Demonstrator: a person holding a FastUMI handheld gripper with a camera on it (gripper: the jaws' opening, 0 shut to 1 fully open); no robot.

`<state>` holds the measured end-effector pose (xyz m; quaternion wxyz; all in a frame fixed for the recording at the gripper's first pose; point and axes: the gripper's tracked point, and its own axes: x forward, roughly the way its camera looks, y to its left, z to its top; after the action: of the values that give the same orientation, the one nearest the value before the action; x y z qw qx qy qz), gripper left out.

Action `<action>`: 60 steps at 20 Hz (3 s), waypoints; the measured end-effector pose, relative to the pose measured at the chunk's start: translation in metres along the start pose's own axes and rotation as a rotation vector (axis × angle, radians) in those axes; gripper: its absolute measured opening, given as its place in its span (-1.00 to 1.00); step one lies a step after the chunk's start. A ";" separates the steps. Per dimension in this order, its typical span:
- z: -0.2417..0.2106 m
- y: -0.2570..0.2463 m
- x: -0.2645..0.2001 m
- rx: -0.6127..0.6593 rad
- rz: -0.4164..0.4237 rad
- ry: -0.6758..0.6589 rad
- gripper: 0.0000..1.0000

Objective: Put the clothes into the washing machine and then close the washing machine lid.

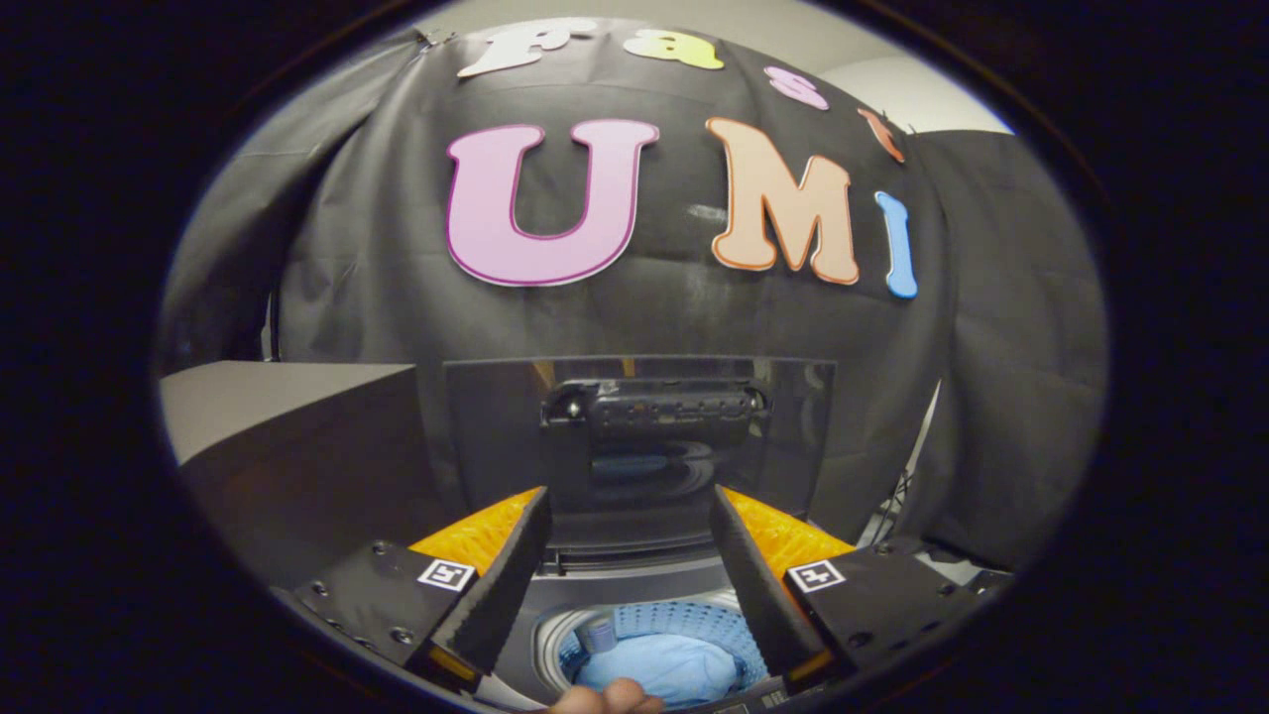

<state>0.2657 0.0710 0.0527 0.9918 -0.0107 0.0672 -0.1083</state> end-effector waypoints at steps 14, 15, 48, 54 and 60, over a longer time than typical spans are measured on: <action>0.157 0.008 -0.028 -0.020 0.020 -0.171 0.96; 0.166 0.011 -0.023 -0.028 0.031 -0.175 0.96; 0.072 -0.002 0.169 0.017 0.112 0.068 0.97; 0.070 -0.007 0.150 0.014 0.096 0.050 0.97; 0.068 -0.012 0.129 0.016 0.078 0.031 0.97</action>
<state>0.3976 0.0317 0.1039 0.9942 0.0016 0.0821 -0.0701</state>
